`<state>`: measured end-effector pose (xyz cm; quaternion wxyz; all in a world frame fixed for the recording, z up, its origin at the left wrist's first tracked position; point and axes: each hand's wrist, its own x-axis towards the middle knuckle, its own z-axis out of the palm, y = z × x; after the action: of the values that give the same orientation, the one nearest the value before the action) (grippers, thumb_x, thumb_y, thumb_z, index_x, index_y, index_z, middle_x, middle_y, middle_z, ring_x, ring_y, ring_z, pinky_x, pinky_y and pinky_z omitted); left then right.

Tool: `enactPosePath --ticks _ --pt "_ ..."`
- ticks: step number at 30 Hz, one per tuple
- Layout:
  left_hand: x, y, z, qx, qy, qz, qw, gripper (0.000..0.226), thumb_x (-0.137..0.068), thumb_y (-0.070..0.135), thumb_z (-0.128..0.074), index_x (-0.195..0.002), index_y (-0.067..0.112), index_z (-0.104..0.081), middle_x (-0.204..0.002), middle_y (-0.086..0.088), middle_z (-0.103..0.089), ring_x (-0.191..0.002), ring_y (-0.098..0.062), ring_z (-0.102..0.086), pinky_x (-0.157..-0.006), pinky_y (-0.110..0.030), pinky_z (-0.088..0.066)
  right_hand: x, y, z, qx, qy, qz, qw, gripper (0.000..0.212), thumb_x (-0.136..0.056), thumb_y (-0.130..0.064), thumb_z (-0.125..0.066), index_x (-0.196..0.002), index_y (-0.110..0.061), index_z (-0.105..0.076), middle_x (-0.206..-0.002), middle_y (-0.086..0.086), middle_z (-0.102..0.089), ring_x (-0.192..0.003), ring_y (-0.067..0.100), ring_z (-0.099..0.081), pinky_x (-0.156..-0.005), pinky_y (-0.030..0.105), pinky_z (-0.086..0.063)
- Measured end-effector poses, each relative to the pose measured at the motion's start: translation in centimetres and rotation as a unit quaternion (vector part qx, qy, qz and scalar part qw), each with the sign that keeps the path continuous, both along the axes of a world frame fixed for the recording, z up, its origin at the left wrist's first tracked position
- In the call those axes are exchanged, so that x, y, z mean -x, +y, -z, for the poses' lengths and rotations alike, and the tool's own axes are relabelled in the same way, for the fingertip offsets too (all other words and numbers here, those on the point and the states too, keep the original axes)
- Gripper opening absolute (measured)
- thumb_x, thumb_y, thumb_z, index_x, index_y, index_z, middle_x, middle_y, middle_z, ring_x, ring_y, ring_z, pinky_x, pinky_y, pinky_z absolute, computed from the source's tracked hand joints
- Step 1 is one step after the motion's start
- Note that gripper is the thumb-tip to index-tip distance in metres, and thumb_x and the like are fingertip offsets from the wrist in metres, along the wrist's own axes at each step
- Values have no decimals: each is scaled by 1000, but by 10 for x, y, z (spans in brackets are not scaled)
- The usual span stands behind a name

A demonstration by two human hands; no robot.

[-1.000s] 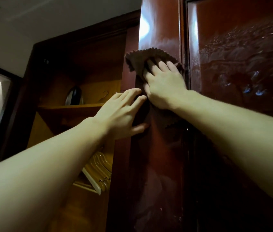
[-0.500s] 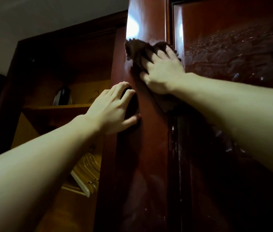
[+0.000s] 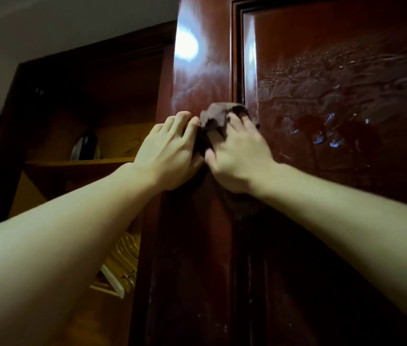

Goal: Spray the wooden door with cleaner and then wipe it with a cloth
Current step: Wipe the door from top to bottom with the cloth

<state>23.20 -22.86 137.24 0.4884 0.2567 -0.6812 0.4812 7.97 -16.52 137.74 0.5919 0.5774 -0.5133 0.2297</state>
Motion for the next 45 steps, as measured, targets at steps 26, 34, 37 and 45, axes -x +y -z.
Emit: enactPosePath --ticks 26,34,37,45 --pt "50 13 -18 55 57 12 997 57 -84 40 -35 -128 8 -53 -122 -18 -54 -105 -39 -53 -80 -46 -43 40 26 -3 32 -11 29 999 70 -81 -38 -27 -143 -12 -43 -143 20 -48 -138 38 -34 -121 48 -11" --pt "68 18 -30 57 86 0 995 57 -87 47 -34 -122 6 -53 -115 -19 -55 -101 -40 -53 -77 -46 -42 47 39 -57 -8 -16 74 997 75 -80 -41 -16 -151 -21 -27 -156 12 -31 -146 30 -18 -121 46 -5" --pt "71 22 -33 66 88 8 994 58 -87 46 -35 -124 6 -54 -119 -19 -54 -103 -40 -52 -77 -46 -42 49 37 -63 2 -10 64 998 69 -88 -44 -21 -153 -20 -23 -160 9 -22 -148 29 -13 -121 46 -5" --pt "80 25 -34 69 53 26 996 53 -85 30 -47 -130 4 -54 -131 -23 -51 -113 -42 -53 -83 -48 -45 71 45 -31 35 -2 26 999 80 -76 -49 -14 -147 -21 -38 -153 13 -37 -144 33 -26 -119 49 -14"
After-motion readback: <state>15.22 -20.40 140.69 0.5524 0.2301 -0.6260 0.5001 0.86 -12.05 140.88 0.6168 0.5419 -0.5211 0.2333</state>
